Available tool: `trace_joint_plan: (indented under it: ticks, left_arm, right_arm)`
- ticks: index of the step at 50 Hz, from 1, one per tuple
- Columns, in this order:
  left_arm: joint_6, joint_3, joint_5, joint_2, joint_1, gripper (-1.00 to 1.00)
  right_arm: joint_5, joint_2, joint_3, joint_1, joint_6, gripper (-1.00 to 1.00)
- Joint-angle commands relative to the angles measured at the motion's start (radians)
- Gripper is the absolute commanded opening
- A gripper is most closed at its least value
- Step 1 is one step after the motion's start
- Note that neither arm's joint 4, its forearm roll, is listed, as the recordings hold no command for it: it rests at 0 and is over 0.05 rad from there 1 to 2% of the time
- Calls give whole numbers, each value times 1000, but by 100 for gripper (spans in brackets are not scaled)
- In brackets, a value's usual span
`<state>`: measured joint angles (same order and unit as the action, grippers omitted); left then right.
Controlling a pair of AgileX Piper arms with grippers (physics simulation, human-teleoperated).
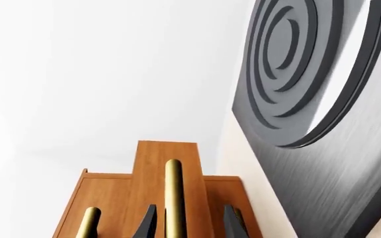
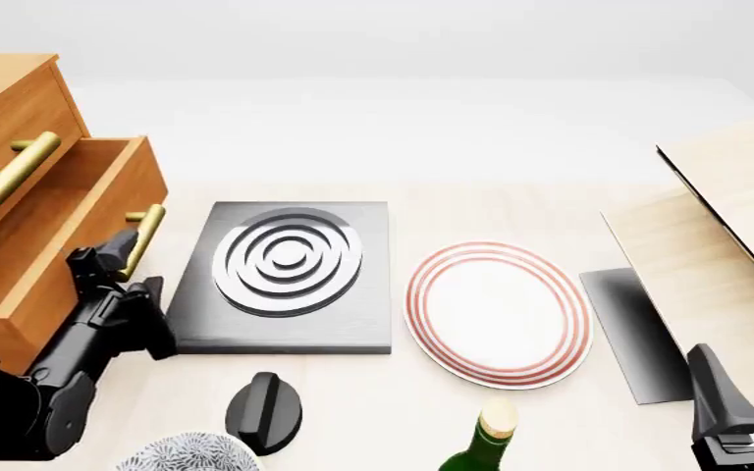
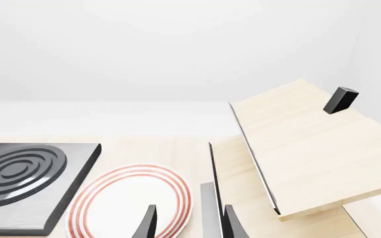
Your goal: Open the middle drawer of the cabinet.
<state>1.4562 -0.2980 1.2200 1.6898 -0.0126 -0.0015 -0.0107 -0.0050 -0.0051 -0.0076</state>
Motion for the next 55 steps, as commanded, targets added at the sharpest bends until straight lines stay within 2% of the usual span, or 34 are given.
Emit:
trace_joint_plan:
  ticks: [1, 18, 55]
  left_arm:
    - [-4, 7, 0, -69, -5, 100]
    - [29, 59, 0, -156, -22, 100]
    - [64, 250, 0, -421, -114, 100]
  right_arm:
    - [0, 2, 0, 2, 3, 100]
    - [0, 2, 0, 2, 3, 100]
    - [0, 2, 0, 2, 2, 100]
